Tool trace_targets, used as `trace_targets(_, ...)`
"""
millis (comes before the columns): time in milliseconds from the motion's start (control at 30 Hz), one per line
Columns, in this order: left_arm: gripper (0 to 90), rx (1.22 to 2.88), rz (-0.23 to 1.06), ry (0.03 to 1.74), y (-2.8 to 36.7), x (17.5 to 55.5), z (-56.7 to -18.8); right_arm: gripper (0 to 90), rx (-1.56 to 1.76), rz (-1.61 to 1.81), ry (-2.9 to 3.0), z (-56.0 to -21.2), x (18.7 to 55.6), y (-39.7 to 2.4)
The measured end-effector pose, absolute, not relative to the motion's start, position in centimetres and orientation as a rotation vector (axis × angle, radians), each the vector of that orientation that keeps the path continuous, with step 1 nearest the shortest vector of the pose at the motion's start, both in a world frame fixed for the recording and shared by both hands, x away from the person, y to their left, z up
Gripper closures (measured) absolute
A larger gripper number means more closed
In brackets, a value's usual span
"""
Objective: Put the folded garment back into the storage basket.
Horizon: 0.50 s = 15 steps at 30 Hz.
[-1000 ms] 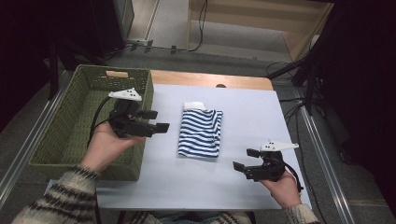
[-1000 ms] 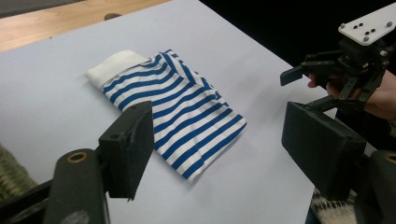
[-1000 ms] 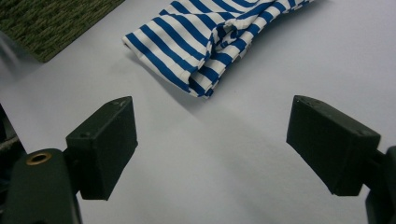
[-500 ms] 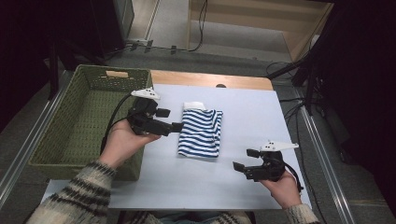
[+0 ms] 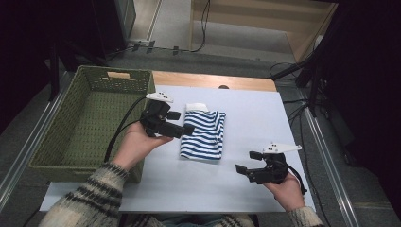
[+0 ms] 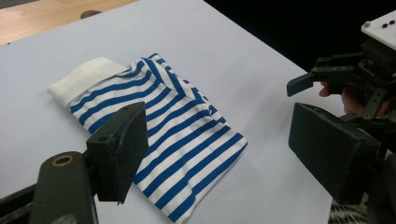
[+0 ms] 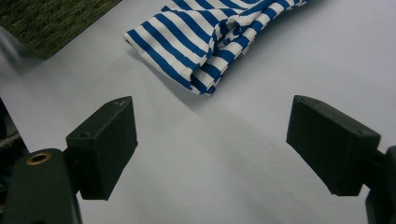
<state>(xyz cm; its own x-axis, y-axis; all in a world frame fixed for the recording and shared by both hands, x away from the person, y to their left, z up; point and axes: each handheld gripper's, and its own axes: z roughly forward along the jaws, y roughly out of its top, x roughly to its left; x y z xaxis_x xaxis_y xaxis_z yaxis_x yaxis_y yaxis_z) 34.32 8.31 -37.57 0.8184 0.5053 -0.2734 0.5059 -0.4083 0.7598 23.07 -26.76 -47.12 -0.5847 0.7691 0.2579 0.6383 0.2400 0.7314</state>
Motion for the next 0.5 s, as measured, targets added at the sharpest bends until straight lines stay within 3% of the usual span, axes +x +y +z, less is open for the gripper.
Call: trace_targets(500, 20.7, 2.112, 0.036, 0.679, 6.1, 33.1, -37.8, 14.6, 1.338, 1.265, 2.35, -47.1, 23.1, -26.7)
